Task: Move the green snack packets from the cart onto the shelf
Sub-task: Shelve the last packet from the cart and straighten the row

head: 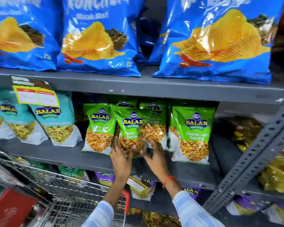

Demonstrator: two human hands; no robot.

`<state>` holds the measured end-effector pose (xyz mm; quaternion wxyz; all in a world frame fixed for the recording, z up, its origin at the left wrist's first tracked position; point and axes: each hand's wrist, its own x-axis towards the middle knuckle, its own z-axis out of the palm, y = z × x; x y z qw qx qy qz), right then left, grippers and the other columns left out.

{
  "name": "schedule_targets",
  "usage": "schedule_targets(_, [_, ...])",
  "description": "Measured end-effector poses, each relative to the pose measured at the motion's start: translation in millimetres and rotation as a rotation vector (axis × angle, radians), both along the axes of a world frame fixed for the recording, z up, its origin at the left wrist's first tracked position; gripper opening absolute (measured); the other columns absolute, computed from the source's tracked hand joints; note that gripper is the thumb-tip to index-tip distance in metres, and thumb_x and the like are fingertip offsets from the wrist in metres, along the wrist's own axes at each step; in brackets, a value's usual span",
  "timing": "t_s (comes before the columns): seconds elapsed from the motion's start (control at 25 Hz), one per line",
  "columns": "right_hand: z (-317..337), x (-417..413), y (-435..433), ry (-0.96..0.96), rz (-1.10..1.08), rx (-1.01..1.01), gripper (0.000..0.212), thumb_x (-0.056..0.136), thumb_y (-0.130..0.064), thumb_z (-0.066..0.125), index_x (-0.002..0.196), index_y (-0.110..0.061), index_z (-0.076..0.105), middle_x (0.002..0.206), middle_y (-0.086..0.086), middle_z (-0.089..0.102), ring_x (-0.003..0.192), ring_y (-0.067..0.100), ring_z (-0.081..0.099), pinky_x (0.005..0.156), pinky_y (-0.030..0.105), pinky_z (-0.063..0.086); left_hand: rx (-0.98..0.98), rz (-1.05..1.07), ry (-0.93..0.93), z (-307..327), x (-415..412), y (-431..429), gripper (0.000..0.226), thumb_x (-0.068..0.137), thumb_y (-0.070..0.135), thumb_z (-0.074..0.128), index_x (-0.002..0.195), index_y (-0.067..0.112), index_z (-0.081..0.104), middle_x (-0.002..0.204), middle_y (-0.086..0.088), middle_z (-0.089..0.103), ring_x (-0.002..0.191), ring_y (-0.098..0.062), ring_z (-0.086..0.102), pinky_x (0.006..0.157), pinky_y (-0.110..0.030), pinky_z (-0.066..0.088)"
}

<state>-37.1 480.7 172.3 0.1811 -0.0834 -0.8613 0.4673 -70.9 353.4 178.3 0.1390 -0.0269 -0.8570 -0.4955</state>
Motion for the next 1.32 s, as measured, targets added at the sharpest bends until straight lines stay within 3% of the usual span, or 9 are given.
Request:
schedule_targets(0.2, [-19.5,-12.2,-2.1,-0.184,0.088,-0.111,0.096,0.055,-0.059,0.066,0.134,-0.013,0.038,0.137,0.014,0.048,0.128,0.025,0.043,0.108,0.043,0.037,-0.023,-0.215,-0.083,-6.0,-7.6,-16.0,0.08,0.08,0.065,0.038,0.139,0.012,0.028,0.144,-0.016,0.039,0.133,-0.03,0.037,0.107,-0.042,0.037])
schedule_targets(0.4, [-16.4,2.8,28.0,-0.091,-0.038,-0.051,0.078,0.06,-0.047,0.074,0.122,-0.005,0.051,0.109,0.019,0.052,0.105,0.035,0.051,0.095,0.035,0.041,0.148,-0.329,-0.143,7.0,-3.2,-11.3,0.074,0.066,0.077,0.046,0.115,0.022,0.053,0.113,-0.012,0.063,0.106,-0.026,0.059,0.09,-0.038,0.05])
schedule_targets(0.48, [-19.4,9.2,32.0,-0.086,-0.036,-0.079,0.074,0.065,-0.045,0.075,0.122,-0.006,0.049,0.108,0.018,0.049,0.101,0.035,0.051,0.094,0.038,0.044,0.262,-0.328,-0.123,33.3,-11.6,-4.5,0.066,0.075,0.066,0.051,0.118,0.017,0.053,0.115,-0.016,0.064,0.105,-0.029,0.061,0.082,-0.035,0.051])
schedule_targets(0.6, [-21.5,14.8,29.5,-0.067,0.003,-0.158,0.065,0.071,-0.025,0.074,0.126,-0.009,0.044,0.109,-0.001,0.05,0.104,0.019,0.048,0.084,0.014,0.035,0.517,-0.269,-0.247,78.8,-46.0,9.2,0.05,0.087,0.031,0.057,0.128,0.006,0.046,0.12,-0.004,0.058,0.105,-0.02,0.056,0.087,-0.032,0.048])
schedule_targets(0.76, [-28.0,18.0,33.6,-0.1,0.026,-0.217,0.061,0.075,-0.007,0.07,0.126,-0.02,0.039,0.087,-0.017,0.049,0.076,-0.013,0.051,0.07,0.003,0.04,0.662,-0.335,-0.37,96.5,-79.6,13.8,0.024,0.077,0.03,0.069,0.091,0.011,0.068,0.069,-0.001,0.064,0.065,-0.018,0.05,0.061,-0.032,0.043])
schedule_targets(0.92, [-27.6,18.1,37.1,-0.089,0.024,-0.211,0.059,0.077,-0.002,0.067,0.127,-0.016,0.039,0.093,-0.004,0.06,0.084,-0.007,0.056,0.071,-0.003,0.038,0.75,-0.316,-0.241,108.5,-74.5,17.5,0.011,0.082,0.011,0.063,0.091,0.007,0.068,0.068,0.01,0.073,0.072,-0.01,0.062,0.088,-0.038,0.048])
schedule_targets(1.04, [-26.4,17.6,35.8,-0.082,0.039,-0.192,0.055,0.077,0.002,0.065,0.124,-0.016,0.04,0.099,0.001,0.061,0.094,0.011,0.056,0.072,-0.007,0.034,0.555,-0.311,-0.114,113.4,-67.7,13.5,0.03,0.081,0.015,0.064,0.108,0.003,0.062,0.103,-0.013,0.071,0.092,-0.023,0.065,0.097,-0.043,0.049])
schedule_targets(1.2, [-30.6,16.2,36.2,-0.058,0.07,-0.219,0.062,0.073,-0.016,0.07,0.127,-0.018,0.041,0.101,-0.009,0.06,0.1,0.008,0.055,0.074,-0.004,0.038,-0.633,-0.359,0.397,130.7,-51.0,32.5,0.037,0.088,0.042,0.049,0.12,0.024,0.055,0.123,-0.006,0.063,0.12,-0.029,0.048,0.105,-0.042,0.032])
schedule_targets(1.32, [-31.1,15.2,36.8,-0.055,0.067,-0.215,0.066,0.069,-0.026,0.07,0.128,-0.021,0.04,0.111,-0.006,0.061,0.108,0.015,0.055,0.078,-0.002,0.039,-0.828,-0.531,0.381,138.8,-40.6,66.2,0.032,0.092,0.038,0.042,0.118,0.026,0.056,0.125,-0.004,0.062,0.128,-0.026,0.04,0.116,-0.048,0.011])
